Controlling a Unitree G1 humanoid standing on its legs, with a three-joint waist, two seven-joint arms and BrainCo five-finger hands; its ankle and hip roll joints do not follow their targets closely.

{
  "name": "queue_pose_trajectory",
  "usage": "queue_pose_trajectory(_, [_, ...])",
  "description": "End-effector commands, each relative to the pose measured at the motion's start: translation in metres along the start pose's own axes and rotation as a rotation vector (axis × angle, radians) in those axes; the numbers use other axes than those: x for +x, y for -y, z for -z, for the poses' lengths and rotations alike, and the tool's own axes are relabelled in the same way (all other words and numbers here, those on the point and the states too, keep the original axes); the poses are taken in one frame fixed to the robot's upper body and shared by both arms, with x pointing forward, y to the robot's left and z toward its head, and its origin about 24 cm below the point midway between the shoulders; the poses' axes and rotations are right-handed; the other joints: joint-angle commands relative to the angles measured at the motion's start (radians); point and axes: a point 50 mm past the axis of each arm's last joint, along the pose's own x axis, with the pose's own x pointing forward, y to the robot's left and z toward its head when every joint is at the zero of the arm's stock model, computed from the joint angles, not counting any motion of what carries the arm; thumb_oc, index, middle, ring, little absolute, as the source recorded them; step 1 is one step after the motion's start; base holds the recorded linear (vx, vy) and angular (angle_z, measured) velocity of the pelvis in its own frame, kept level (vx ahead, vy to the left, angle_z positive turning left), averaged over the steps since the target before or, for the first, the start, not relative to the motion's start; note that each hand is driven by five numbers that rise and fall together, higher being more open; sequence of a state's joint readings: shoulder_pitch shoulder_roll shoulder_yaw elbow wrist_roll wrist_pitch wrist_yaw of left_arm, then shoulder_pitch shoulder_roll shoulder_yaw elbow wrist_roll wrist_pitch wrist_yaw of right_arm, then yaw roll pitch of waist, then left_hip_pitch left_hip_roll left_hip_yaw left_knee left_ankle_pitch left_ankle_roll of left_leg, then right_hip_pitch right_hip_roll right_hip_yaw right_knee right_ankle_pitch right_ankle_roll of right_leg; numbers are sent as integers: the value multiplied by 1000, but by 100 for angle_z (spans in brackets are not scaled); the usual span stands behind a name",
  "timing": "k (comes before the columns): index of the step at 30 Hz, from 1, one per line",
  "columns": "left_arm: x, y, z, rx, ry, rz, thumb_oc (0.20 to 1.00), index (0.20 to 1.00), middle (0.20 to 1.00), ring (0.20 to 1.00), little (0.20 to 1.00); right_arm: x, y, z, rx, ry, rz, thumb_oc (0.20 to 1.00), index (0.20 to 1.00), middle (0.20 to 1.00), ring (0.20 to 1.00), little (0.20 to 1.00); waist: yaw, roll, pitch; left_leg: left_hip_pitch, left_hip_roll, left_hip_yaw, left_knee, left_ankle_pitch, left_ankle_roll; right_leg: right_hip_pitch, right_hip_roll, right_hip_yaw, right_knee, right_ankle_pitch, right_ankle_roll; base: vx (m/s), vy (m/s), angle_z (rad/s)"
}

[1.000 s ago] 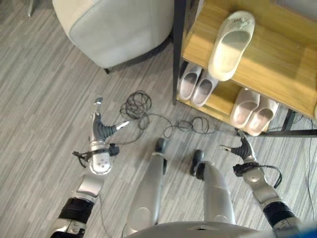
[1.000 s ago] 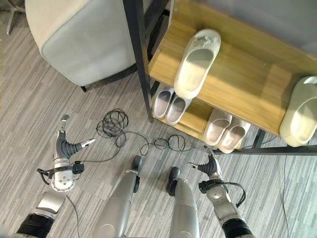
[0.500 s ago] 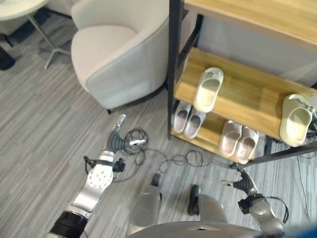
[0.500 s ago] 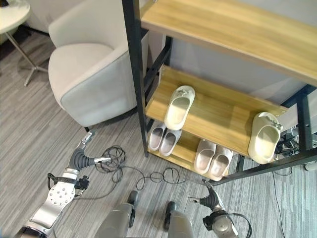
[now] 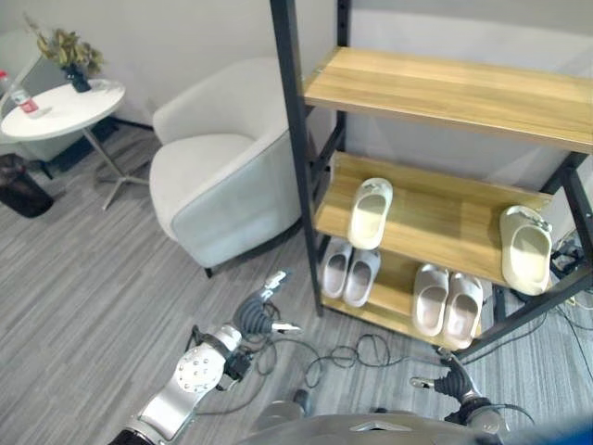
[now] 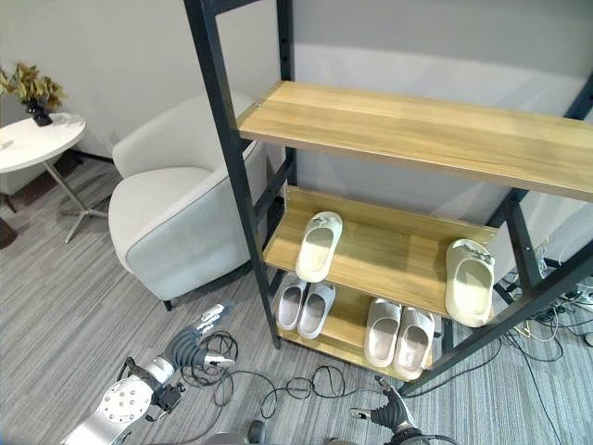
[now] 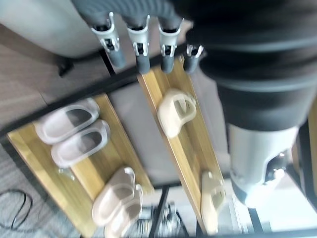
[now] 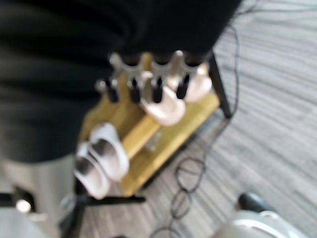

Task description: Arrange the slippers neatly on the shoe rack.

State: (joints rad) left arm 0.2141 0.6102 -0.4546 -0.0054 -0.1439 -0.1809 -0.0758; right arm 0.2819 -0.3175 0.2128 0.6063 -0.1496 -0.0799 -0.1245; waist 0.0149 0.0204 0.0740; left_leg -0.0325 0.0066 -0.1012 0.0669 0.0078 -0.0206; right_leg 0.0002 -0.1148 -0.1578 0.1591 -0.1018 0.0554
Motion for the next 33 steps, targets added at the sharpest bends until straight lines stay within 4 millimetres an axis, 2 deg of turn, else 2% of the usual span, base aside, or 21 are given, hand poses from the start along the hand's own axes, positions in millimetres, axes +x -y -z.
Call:
queue_pose_trajectory(1, [10, 6, -30, 61, 141, 82, 1000, 1000, 1000, 1000, 1000, 0, 10, -15, 13, 76, 13, 1000, 1000, 1000, 1000, 1000, -23, 8, 3, -13, 14, 23, 50, -73, -35, -2, 10, 58, -18, -34, 42, -30, -43, -17])
queue_pose_trajectory(2, [21, 11, -37, 115, 174, 104, 1000, 1000, 1000, 1000, 1000, 0, 8, -19, 26, 88, 6, 1000, 1000, 1000, 1000, 1000, -35, 8, -2, -3, 15, 28, 45, -70, -38, 4, 14, 64, -24, -33, 40, -24, -31, -14])
queue_pose_trajectory(3, [22, 11, -37, 115, 176, 105, 1000, 1000, 1000, 1000, 1000, 0, 9, -19, 27, 88, 8, 1000, 1000, 1000, 1000, 1000, -34, 9, -1, -2, 16, 28, 43, -70, -38, 5, 14, 64, -25, -33, 40, -62, -82, -8])
queue_pose_trajectory(5, [47, 19, -51, 222, 235, 122, 1000, 1000, 1000, 1000, 1000, -1, 8, -32, 51, 142, -1, 1000, 1000, 1000, 1000, 1000, -58, 10, -7, 11, 26, 34, 39, -60, -47, 23, 24, 75, -34, -36, 33, -69, -123, -6])
queue_pose_trajectory(10, [66, 18, -62, 269, 273, 98, 1000, 1000, 1000, 1000, 1000, -2, 11, -47, 65, 206, -3, 1000, 1000, 1000, 1000, 1000, -78, 7, 0, 8, 50, 39, 86, -53, -67, 38, 50, 99, -31, -50, 13, -56, -123, -16])
queue_pose_trajectory(12, [66, 18, -62, 270, 275, 98, 1000, 1000, 1000, 1000, 1000, -1, 12, -48, 65, 207, -1, 1000, 1000, 1000, 1000, 1000, -77, 8, 3, 7, 51, 39, 91, -56, -68, 40, 52, 99, -31, -49, 12, -91, -134, -13])
queue_pose_trajectory(13, [78, 18, -69, 281, 292, 75, 1000, 1000, 1000, 1000, 1000, -2, 10, -60, 67, 259, -22, 1000, 1000, 1000, 1000, 1000, -84, -4, 28, -61, 93, 44, 245, 9, -85, 67, 75, 128, -48, -54, -13, -210, -269, -5])
queue_pose_trajectory(15, [86, 22, -81, 270, 340, 53, 1000, 1000, 1000, 1000, 1000, 1, 5, -51, 28, 224, -29, 1000, 1000, 1000, 1000, 1000, -80, -9, 63, -153, 119, 22, 404, 133, -90, 77, 94, 149, -53, -44, -34, -208, -270, -16])
queue_pose_trajectory(17, [91, 25, -87, 268, 364, 44, 1000, 1000, 1000, 1000, 1000, 6, 0, -45, 7, 187, -36, 1000, 1000, 1000, 1000, 1000, -79, -10, 68, -187, 122, 15, 474, 134, -73, 81, 103, 161, -51, -53, -44, -55, -124, -25])
queue_pose_trajectory(18, [96, 28, -93, 305, 393, 29, 1000, 1000, 1000, 1000, 1000, 13, 0, -43, -23, 150, -29, 1000, 1000, 1000, 1000, 1000, -74, -13, 74, -219, 84, 6, 501, 111, -46, 77, 108, 190, -40, -51, -51, -28, -58, -21])
queue_pose_trajectory(19, [97, 28, -94, 307, 394, 27, 1000, 1000, 1000, 1000, 1000, 13, 0, -43, -22, 152, -28, 1000, 1000, 1000, 1000, 1000, -72, -13, 75, -222, 85, 9, 507, 107, -44, 74, 108, 192, -38, -53, -49, 39, -116, -50])
queue_pose_trajectory(20, [98, 26, -97, 325, 410, 2, 1000, 1000, 1000, 1000, 1000, 18, -1, -43, -35, 135, -21, 1000, 1000, 1000, 1000, 1000, -55, -6, 78, -261, 36, 12, 452, 61, -34, 78, 127, 219, -42, -48, -45, 77, -37, -46])
queue_pose_trajectory(21, [98, 27, -97, 326, 411, 1, 1000, 1000, 1000, 1000, 1000, 18, -1, -44, -35, 135, -20, 1000, 1000, 1000, 1000, 1000, -51, -7, 78, -257, 36, 18, 449, 57, -32, 79, 124, 224, -42, -50, -44, 167, -38, -71])
queue_pose_trajectory(22, [98, 26, -97, 316, 410, -18, 1000, 1000, 1000, 1000, 1000, 20, -3, -44, -48, 127, -22, 1000, 1000, 1000, 1000, 1000, -37, 9, 88, -277, 9, 27, 339, 67, -36, 92, 152, 249, -43, -53, -40, 77, 10, -63])
queue_pose_trajectory(23, [98, 25, -97, 316, 411, -19, 1000, 1000, 1000, 1000, 1000, 20, -3, -44, -49, 129, -21, 1000, 1000, 1000, 1000, 1000, -33, 8, 90, -273, 11, 33, 322, 85, -36, 87, 152, 254, -42, -45, -40, 148, -13, -67])
queue_pose_trajectory(24, [98, 21, -102, 319, 429, -49, 1000, 1000, 1000, 1000, 1000, 21, -2, -45, -56, 133, -7, 1000, 1000, 1000, 1000, 1000, -11, 34, 116, -324, -8, 16, 202, 170, -63, 105, 196, 286, -33, -55, -48, 109, -37, -36])
queue_pose_trajectory(25, [98, 19, -104, 322, 437, -62, 1000, 1000, 1000, 1000, 1000, 21, -1, -45, -61, 135, -5, 1000, 1000, 1000, 1000, 1000, -8, 34, 124, -321, -26, 3, 179, 172, -71, 114, 203, 302, -26, -67, -51, 108, -33, -37])
queue_pose_trajectory(26, [98, 19, -104, 323, 438, -63, 1000, 1000, 1000, 1000, 1000, 21, -1, -46, -62, 136, -4, 1000, 1000, 1000, 1000, 1000, -6, 37, 128, -321, -22, 3, 174, 184, -71, 112, 207, 304, -24, -61, -50, 69, 4, -40])
queue_pose_trajectory(27, [97, 15, -103, 334, 437, -83, 1000, 1000, 1000, 1000, 1000, 20, -3, -47, -77, 146, -20, 1000, 1000, 1000, 1000, 1000, -9, 49, 124, -284, -21, -25, 105, 171, -57, 112, 227, 331, -11, -68, -47, 97, 52, -65])
queue_pose_trajectory(30, [100, 16, -103, 348, 439, -88, 1000, 1000, 1000, 1000, 1000, 17, -9, -38, -74, 119, -38, 1000, 1000, 1000, 1000, 1000, -36, 58, 108, -236, -22, -48, 99, 155, -46, 112, 222, 352, -6, -80, -42, 139, 66, -59])
queue_pose_trajectory(33, [99, 14, -104, 368, 444, -107, 1000, 1000, 1000, 1000, 1000, 17, -15, -34, -78, 100, -57, 1000, 1000, 1000, 1000, 1000, -39, 60, 96, -207, -23, -37, 106, 134, -42, 124, 205, 374, -14, -87, -36, 111, 79, -36])
